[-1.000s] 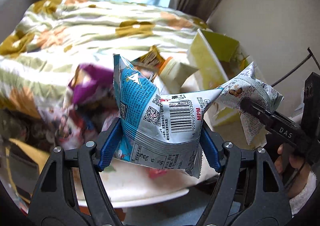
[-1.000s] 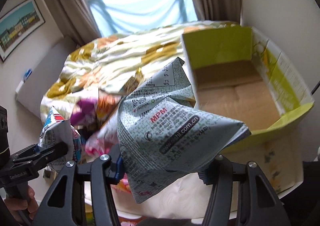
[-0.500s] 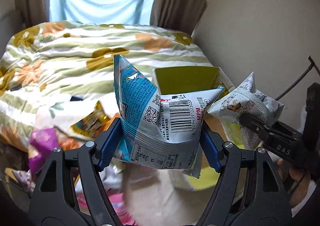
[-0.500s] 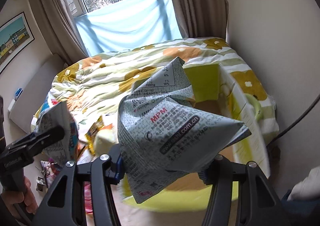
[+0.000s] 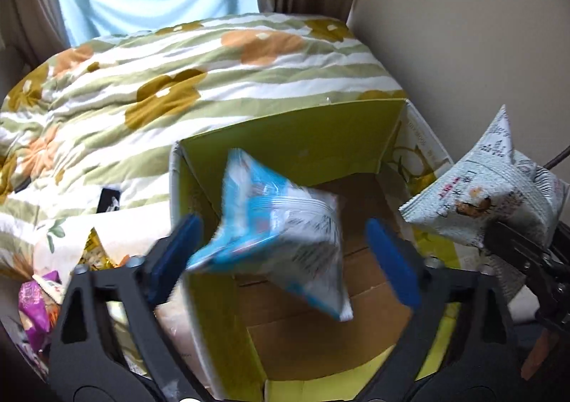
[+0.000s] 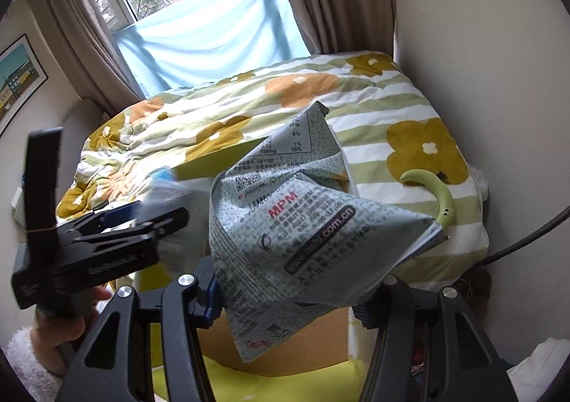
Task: Organize snacks
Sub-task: 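Carry both bags over the yellow box and open both tools to drop them, then withdraw both tools from the box back toward the snack pile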
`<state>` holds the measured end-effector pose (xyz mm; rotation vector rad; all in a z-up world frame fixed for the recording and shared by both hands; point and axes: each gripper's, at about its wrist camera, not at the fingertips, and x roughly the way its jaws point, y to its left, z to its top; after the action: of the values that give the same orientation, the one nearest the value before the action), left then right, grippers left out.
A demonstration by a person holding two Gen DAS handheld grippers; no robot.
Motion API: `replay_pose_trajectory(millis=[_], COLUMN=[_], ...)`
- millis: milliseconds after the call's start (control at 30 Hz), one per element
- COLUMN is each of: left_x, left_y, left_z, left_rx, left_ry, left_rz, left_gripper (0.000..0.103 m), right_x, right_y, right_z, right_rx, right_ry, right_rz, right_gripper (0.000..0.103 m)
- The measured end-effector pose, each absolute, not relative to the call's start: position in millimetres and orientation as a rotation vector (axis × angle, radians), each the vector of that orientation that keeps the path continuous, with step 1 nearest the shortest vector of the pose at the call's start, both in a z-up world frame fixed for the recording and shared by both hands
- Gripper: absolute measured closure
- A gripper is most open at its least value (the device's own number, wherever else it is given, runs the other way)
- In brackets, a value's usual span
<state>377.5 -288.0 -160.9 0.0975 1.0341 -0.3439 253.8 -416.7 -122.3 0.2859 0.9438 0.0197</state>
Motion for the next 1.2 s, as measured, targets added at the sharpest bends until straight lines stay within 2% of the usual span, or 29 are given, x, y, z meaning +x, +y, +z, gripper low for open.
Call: replay_pose_trajectory(millis=[400,700,767,833,867,1200], left_x=[345.9,334.0,334.7,336.1,336.5,329.9], left_y=[-257.1,-232.5,-226.7,-222.3,-220.8,-221.1], left_z=[-157.4,-153.6,-156.0,-156.9,-157.3,-153.3], left_rx=[0.126,0.112,0.101,0.086,0.08,0.072], left_ry=[1.044,1.063,1.071,1.078,1.082,1.078], left_rz=[-0.288,-0.24,-0.226,-0.216,-0.213,-0.209], left_gripper=[0.002,0.002,0.002,0.002,0.002,0.002], right_x=[267.5,312.3,324.8,335.6,337.8,308.2], right_y=[-423.5,-406.7,-404.2,-404.2,-404.8,-413.6], right_z=[-132.9,-145.8,-154.7,-165.8,-169.3,-162.9], right_rx=[0.288,0.312,0.316,0.326,0.328,0.276], right_ry=[0.974,1.0,1.012,1.029,1.035,1.053], right_rz=[0.034,0.107,0.116,0.115,0.112,0.093], right_gripper=[0.051,0.049,0.041,0.013,0.008,0.007])
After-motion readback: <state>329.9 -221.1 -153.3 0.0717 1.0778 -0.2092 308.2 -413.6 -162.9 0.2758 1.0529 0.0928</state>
